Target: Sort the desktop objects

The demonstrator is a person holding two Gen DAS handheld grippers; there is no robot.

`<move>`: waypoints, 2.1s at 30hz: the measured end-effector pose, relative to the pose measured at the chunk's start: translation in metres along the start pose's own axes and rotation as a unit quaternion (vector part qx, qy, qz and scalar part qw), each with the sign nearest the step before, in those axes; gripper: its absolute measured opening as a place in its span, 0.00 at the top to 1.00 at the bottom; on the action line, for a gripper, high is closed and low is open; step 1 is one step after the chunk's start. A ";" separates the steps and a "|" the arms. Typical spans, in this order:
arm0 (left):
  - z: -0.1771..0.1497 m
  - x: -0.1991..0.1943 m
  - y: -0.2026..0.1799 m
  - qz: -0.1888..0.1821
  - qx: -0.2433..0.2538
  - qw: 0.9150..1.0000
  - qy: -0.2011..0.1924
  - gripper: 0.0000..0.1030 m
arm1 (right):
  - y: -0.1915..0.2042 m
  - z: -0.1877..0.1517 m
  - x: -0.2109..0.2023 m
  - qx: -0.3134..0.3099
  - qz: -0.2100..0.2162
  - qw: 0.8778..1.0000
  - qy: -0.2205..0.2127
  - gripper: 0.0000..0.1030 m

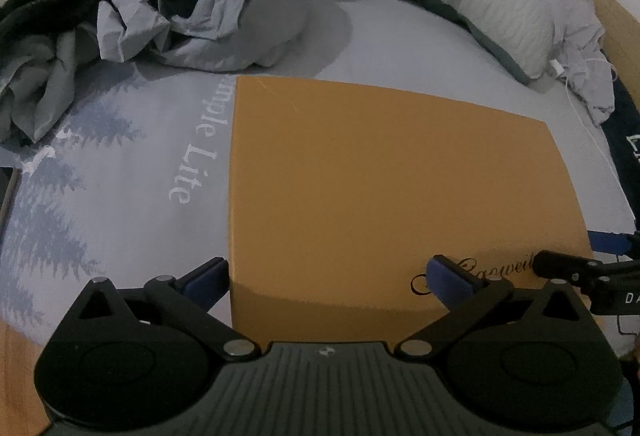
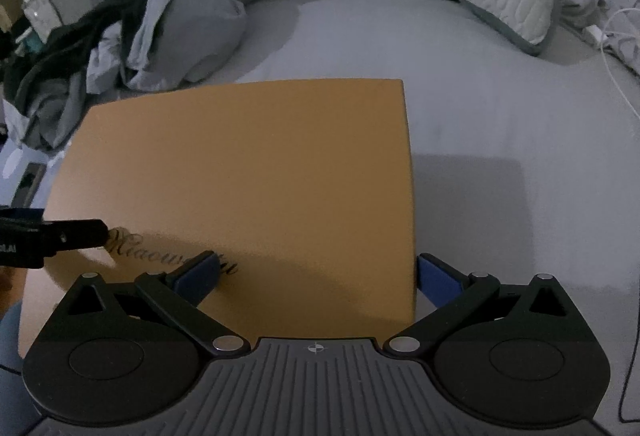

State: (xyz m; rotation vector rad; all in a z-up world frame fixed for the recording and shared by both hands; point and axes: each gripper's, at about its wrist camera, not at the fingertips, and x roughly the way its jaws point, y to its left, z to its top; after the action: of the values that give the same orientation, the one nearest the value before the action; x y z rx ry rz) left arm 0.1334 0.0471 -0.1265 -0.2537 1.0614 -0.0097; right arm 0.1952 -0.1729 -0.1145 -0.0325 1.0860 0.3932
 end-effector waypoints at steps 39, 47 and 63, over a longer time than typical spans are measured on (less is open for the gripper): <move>-0.068 -0.188 -0.019 -0.057 0.074 0.947 -0.306 0.00 | 0.006 -0.111 -0.209 0.044 -0.004 0.956 -0.289 0.00; -0.089 -0.175 -0.039 -0.030 0.106 0.948 -0.298 0.00 | 0.013 -0.119 -0.201 0.042 0.009 0.963 -0.266 0.00; -0.104 -0.171 -0.045 -0.021 0.141 0.948 -0.285 0.00 | 0.018 -0.133 -0.184 0.040 0.010 0.967 -0.251 0.00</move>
State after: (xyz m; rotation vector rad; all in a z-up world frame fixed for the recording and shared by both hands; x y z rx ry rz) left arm -0.0353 0.0049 -0.0173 -0.0124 0.4679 -0.1190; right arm 0.0010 -0.2397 -0.0152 0.1435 0.6007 0.3493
